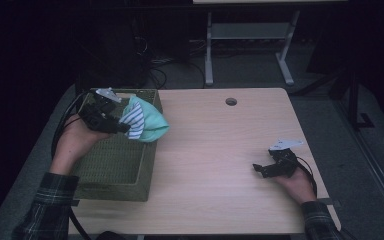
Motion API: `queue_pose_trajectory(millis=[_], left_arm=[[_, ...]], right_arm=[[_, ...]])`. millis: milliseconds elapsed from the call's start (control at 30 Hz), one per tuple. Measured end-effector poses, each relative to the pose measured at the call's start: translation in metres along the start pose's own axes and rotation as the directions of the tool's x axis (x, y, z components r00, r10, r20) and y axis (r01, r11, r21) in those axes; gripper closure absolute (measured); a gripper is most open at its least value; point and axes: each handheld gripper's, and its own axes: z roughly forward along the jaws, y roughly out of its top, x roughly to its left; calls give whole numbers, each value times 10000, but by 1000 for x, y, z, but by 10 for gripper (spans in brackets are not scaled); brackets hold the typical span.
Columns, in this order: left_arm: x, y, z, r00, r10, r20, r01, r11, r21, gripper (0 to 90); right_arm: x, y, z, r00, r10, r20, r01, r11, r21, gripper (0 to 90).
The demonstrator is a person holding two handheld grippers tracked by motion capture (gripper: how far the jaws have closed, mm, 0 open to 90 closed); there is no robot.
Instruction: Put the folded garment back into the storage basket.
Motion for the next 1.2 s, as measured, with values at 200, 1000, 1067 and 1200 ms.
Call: queue_pose_trajectory(millis=[200,1000,1067,1200], left_arm=[[14,-21,2,9978,-612,-262,616,9980,134,712],[44,-84,62,9705,-2357,-502,2395,9662,956,711],[44,-87,68,9700,-2391,-453,2426,9642,1073,711],[46,-90,84,9678,-2476,-459,2516,9575,1408,709]], right_arm=[[0,0,0,10000,-17,3,17,10000,-10,95],[0,0,0,10000,-20,-1,20,10000,-2,95],[0,0,0,10000,-18,0,18,10000,-5,95],[0,0,0,10000,-48,-8,48,10000,-13,95]])
